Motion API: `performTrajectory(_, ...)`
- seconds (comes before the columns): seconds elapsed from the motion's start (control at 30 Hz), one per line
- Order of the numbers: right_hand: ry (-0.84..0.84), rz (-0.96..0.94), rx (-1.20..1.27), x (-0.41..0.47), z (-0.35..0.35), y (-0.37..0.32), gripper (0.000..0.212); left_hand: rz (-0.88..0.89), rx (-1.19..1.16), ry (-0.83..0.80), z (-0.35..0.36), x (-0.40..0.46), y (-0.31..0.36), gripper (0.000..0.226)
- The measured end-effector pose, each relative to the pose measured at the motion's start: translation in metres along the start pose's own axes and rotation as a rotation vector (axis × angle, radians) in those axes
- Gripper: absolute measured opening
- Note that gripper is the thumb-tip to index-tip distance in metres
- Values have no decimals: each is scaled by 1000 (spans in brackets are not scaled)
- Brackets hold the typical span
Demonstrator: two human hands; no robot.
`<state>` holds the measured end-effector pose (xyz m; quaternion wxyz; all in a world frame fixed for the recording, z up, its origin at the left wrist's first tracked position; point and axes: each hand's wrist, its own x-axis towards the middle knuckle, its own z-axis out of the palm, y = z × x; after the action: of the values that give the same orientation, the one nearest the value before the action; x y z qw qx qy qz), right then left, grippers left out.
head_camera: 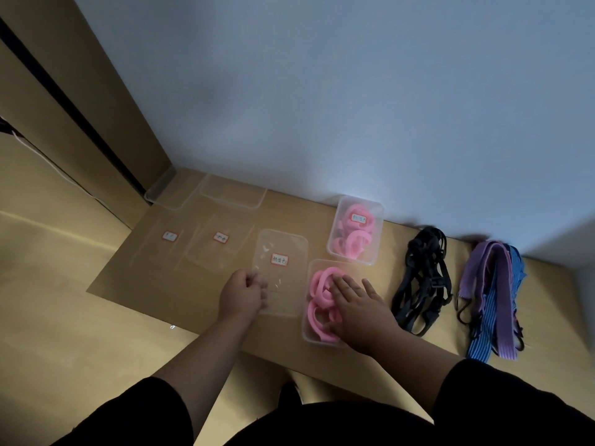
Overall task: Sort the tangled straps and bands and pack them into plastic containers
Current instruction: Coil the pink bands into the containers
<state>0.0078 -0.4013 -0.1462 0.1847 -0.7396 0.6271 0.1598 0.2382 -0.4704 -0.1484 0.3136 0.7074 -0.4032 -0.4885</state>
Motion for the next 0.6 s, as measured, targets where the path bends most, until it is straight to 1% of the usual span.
performTrajectory(0.07, -2, -3, -2, -1, -1, 0, 85, 11, -45, 10, -3, -3, 8, 10)
performTrajectory(0.13, 6, -6, -16, 1, -1, -1, 85, -1, -85, -19, -2, -11, 17, 10)
performTrajectory(0.17, 8, -9, -21, 1, -1, -1, 85, -16, -84, -61, -1, -17, 20, 11)
performTrajectory(0.27, 17, -31, -63, -1, 0, 0, 85, -42, 12, -237, 9, -30, 12, 9)
performTrajectory(0.3, 20, -42, -82, -3, 0, 0, 85, -42, 53, -278, 12, -34, 7, 14)
performTrajectory(0.37, 22, -44, -101, -5, -1, 0, 84, -59, 105, -310, 15, -35, -4, 33)
performTrajectory(0.4, 18, -39, -98, -5, -1, 0, 83, -67, 105, -317, 16, -36, -8, 36)
performTrajectory(0.5, 30, -32, -68, -5, -2, -1, 81, -92, 80, -328, 17, -40, -7, 24)
performTrajectory(0.6, 56, -26, -29, -4, 0, 0, 79, -105, 73, -344, 19, -41, -5, 23)
